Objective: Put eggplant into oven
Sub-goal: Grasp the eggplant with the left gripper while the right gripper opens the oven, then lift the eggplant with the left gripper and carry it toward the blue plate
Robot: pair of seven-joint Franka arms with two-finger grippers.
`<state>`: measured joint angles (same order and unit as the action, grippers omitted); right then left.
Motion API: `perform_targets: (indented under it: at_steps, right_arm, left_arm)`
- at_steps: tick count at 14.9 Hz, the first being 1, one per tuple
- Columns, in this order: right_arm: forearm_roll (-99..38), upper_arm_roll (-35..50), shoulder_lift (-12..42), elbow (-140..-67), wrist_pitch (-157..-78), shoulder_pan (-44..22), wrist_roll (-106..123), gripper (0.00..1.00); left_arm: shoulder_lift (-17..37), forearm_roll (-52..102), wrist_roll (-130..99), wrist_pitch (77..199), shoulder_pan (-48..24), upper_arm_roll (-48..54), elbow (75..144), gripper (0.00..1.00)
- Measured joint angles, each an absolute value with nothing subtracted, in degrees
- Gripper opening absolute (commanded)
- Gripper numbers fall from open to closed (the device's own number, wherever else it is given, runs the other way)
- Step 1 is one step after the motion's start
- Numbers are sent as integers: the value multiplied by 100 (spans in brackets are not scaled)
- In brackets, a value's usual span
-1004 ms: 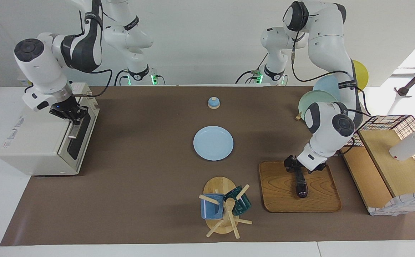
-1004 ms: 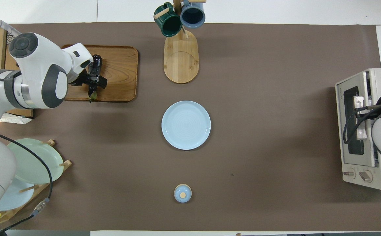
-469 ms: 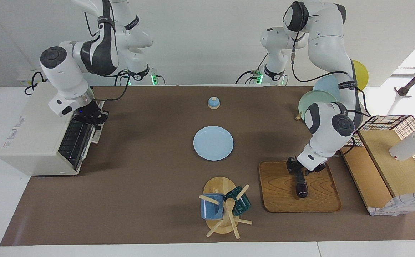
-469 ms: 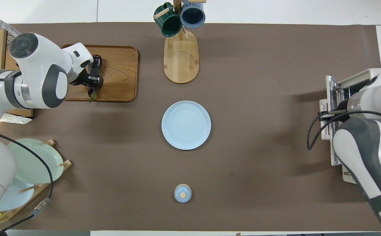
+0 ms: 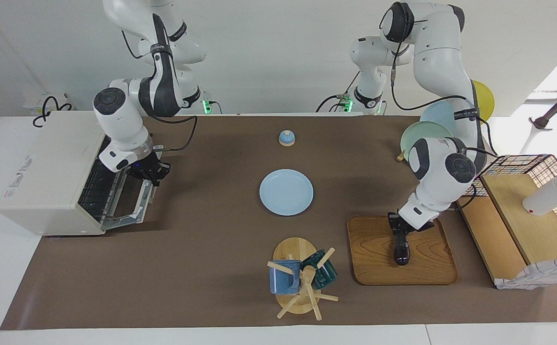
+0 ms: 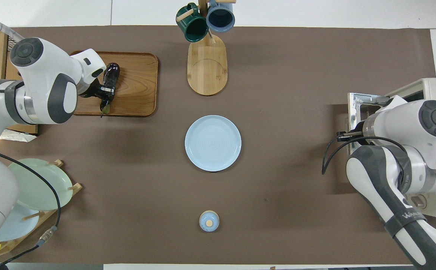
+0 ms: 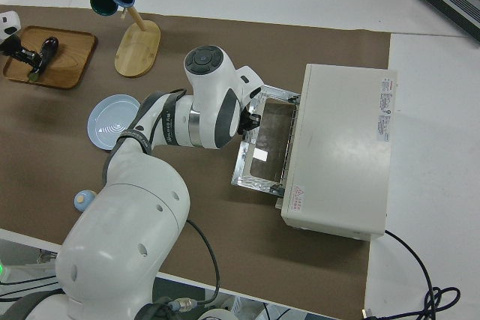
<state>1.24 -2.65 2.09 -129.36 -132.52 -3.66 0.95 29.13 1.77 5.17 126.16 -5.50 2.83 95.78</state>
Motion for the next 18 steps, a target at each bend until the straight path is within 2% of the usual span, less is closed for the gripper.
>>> perform_targets:
  at_steps: [4, 10, 13, 15, 16, 17, 18]
  right_arm:
    - [129, -267, 474, -13033, -13585, -416, 82, 0]
    - [154, -286, 573, -13028, -13624, -484, 82, 0]
    - [154, -306, 572, -12999, -13624, -863, -186, 2]
    - [154, -303, 572, -12950, -13623, -1018, -414, 16]
    - [155, -305, 572, -12931, -13622, -1021, -427, 20]
    - [154, -320, 572, -12906, -13621, -1016, -427, 42]
    - [155, -340, 571, -12874, -13609, -1015, -427, 80]
  left_arm:
    - [2724, 300, 507, 12230, -540, 279, 9489, 0]
    - [1463, 647, 104, 10492, -710, 323, 9453, 0]
    - [1193, 787, -563, 10156, -1251, 346, 9496, 0]
    - [1170, 836, -1011, 10127, -1693, 359, 9543, 0]
    - [1165, 889, -1222, 10160, -1906, 363, 9600, 0]
    - [1149, 935, -1422, 10281, -2117, 367, 9697, 0]
    - [1116, 981, -1640, 10540, -2348, 368, 9864, 0]
